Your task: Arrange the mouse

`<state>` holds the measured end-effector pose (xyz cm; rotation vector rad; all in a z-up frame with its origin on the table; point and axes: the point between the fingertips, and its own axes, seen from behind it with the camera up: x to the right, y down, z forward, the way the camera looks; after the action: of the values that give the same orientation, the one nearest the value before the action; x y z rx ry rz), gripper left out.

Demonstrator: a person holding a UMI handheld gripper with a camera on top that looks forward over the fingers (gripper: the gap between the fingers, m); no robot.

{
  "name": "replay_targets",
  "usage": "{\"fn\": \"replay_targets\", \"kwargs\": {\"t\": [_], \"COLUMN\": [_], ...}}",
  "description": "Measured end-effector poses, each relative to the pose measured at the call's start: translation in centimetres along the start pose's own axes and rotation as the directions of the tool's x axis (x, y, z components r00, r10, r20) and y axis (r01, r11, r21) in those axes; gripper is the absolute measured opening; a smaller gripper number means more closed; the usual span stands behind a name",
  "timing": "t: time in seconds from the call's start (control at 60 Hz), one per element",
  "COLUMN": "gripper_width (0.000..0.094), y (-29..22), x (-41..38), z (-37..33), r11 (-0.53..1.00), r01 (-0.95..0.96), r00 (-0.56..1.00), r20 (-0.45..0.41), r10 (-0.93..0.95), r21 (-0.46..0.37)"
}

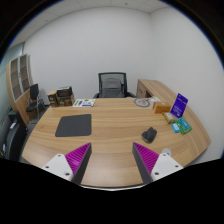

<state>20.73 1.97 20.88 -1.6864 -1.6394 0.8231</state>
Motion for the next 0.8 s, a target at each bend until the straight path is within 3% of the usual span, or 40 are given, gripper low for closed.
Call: {"fn": "replay_targets", "kwargs": {"t": [0.533, 0.8], "gripper_width": [0.0841, 0.084], "y": [0.5, 3.0], "x": [10.1, 16.2], "z": [1.2, 2.7], "r11": [0.999, 1.0], "r01": [0.005, 0.006], "r00": [0.997, 0.995], "r20": [-0.078, -0.104], "r10": [-0.003, -0.006], "r21": [0.035, 0.005]}}
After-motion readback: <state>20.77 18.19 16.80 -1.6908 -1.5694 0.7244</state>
